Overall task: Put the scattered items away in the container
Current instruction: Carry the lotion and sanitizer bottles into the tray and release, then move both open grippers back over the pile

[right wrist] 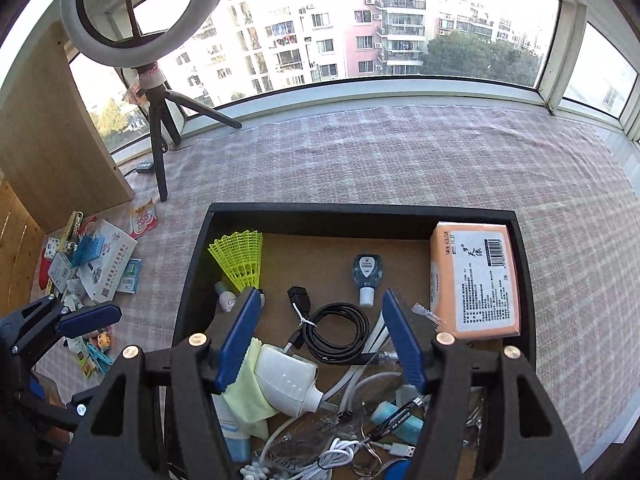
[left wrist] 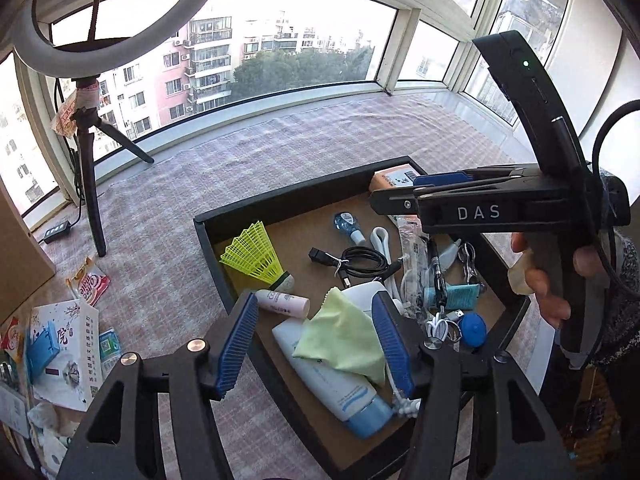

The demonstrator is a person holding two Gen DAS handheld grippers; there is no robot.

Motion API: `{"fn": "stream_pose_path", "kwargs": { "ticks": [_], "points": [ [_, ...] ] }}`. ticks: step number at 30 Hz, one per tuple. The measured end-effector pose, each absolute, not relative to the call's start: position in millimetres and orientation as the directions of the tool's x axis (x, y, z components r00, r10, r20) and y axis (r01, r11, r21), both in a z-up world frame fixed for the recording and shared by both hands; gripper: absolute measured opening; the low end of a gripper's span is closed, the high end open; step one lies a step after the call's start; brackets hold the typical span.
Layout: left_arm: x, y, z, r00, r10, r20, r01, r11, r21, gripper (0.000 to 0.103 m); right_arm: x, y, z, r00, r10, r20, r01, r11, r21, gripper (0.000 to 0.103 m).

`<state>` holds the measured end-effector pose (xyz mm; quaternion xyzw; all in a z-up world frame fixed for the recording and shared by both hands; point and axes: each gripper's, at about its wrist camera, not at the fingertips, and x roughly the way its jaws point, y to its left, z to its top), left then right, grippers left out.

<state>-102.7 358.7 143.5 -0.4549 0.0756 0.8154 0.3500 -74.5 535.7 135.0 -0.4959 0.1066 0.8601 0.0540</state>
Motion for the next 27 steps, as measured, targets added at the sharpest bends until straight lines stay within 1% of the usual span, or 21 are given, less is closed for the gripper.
{"fn": "stream_pose_path", "kwargs": {
  "ticks": [3,6,11,17,20,23,27],
  "points": [
    [-102,343,143,-0.336,0.509,-0.793,-0.618,-0.754,-0.222,0.054,-77,520,134,-0.505,-0.043,-0.862,-0.158,-0.977,0.141,0.062],
    [-97,322,142,-0.351,0.500,-0.792,-0.599,-0.770,-0.221,0.053,-80,499,136,-0.510,-0.071,-0.857,-0.104,-0.984,0.144,0.062],
    [-88,268,133,-0.377,0.448,-0.810,-0.535,-0.820,-0.204,0.053,-83,459,134,-0.496,-0.156,-0.854,0.003,-0.984,0.178,0.062],
    [-71,168,106,-0.413,0.317,-0.854,-0.361,-0.918,-0.166,0.053,-79,390,120,-0.430,-0.247,-0.869,0.183,-0.966,0.184,0.062],
    [-60,121,89,-0.408,0.255,-0.877,-0.261,-0.953,-0.156,0.051,-75,350,108,-0.393,-0.278,-0.877,0.276,-0.945,0.176,0.062],
    [-49,89,76,-0.389,0.243,-0.888,-0.187,-0.965,-0.182,0.047,-71,308,93,-0.345,-0.317,-0.883,0.382,-0.907,0.176,0.061],
    [-35,75,60,-0.365,0.244,-0.898,-0.159,-0.967,-0.198,0.045,-68,256,72,-0.281,-0.330,-0.901,0.499,-0.852,0.157,0.055]
  ]
}}
